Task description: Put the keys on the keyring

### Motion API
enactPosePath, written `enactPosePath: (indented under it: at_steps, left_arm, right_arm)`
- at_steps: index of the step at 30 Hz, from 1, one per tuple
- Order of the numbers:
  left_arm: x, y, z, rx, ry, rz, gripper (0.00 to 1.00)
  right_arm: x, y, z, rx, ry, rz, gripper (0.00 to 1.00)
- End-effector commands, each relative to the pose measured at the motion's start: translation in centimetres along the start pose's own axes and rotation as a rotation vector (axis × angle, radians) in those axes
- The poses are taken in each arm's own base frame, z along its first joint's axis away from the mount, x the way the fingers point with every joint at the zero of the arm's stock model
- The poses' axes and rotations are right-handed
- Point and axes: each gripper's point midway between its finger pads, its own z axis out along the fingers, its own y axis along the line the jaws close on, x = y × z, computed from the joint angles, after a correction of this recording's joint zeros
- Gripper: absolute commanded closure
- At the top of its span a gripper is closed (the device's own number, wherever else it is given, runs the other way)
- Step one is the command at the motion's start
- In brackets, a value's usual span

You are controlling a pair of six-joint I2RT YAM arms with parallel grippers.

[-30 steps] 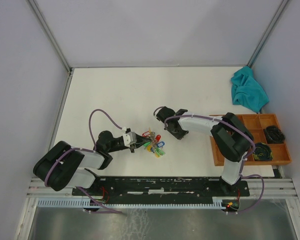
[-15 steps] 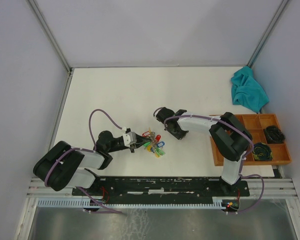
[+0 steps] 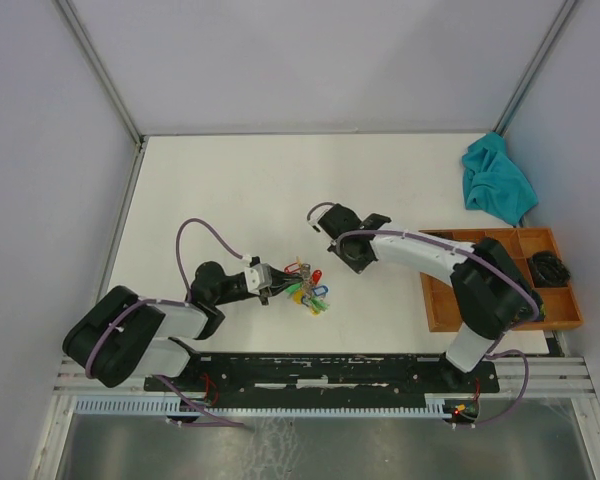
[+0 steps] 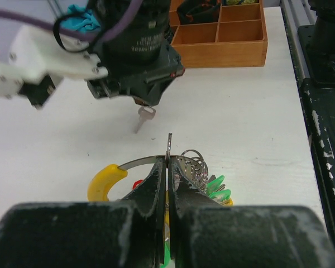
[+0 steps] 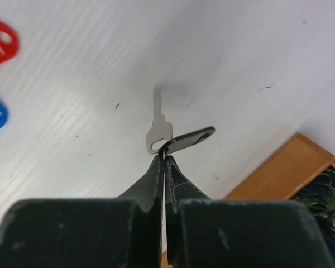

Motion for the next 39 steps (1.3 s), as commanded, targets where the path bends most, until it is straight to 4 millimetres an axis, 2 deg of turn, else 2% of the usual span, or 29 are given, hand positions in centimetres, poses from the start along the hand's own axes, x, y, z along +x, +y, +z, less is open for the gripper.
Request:
enactPosePath:
  at_steps: [1,6,10,12,14,16,19,23,26,31,35,39]
  left_arm:
    - [-2.4,1.0,0.4,-0.017,-0.063,0.070,0.97]
    - [-3.0,1.0,0.3,-0.020,-0.077,0.080,0.97]
    - [-3.4,0.9,0.2,-0.019,-0.084,0.086,0.97]
    - [-3.4,0.9,0.2,-0.018,-0.085,0.086,0.97]
    - [-3.5,0.8,0.2,-0.014,-0.088,0.084,0.97]
    - [-3.5,0.8,0.2,-0.012,-0.089,0.081,0.97]
    - [-3.5,0.8,0.2,-0.016,-0.088,0.080,0.97]
    - [-3.5,0.9,0.3,-0.018,-0.085,0.071,0.97]
    - [-3.5,0.9,0.2,-0.020,-0.087,0.068,0.97]
    - [-3.6,1.0,0.2,-0.022,-0.088,0.066,0.97]
    - [-3.5,1.0,0.2,-0.024,-0.082,0.060,0.97]
    - [-3.4,1.1,0.3,-0.024,-0.078,0.056,0.97]
  right_arm:
    - [-2.4,-0.7,-4.8,-0.038,-0.175,0.052,0.99]
    - [-3.7,-0.5,-8.6,-0.117,-0.347,0.060,0.99]
    - [-4.3,0.8,-11.7,-0.232,-0.512,0.029,0.99]
    - [-4.0,2.1,-12.6,-0.306,-0.569,-0.040,0.99]
    - [-3.3,4.4,-13.5,-0.430,-0.614,-0.148,0.99]
    - [-3.0,5.2,-13.9,-0.478,-0.620,-0.137,0.99]
    - [-1.8,3.6,-12.2,-0.388,-0.440,0.010,0.99]
    - [1.2,4.2,-9.4,-0.366,-0.199,0.108,0.99]
    - [2.6,4.3,-7.1,-0.312,-0.101,0.175,1.00]
    - [2.2,5.1,-4.5,-0.298,-0.038,0.226,1.00]
    - [1.9,4.9,-1.9,-0.231,0.013,0.250,0.99]
    - [1.9,5.1,-0.8,-0.208,0.044,0.275,0.96]
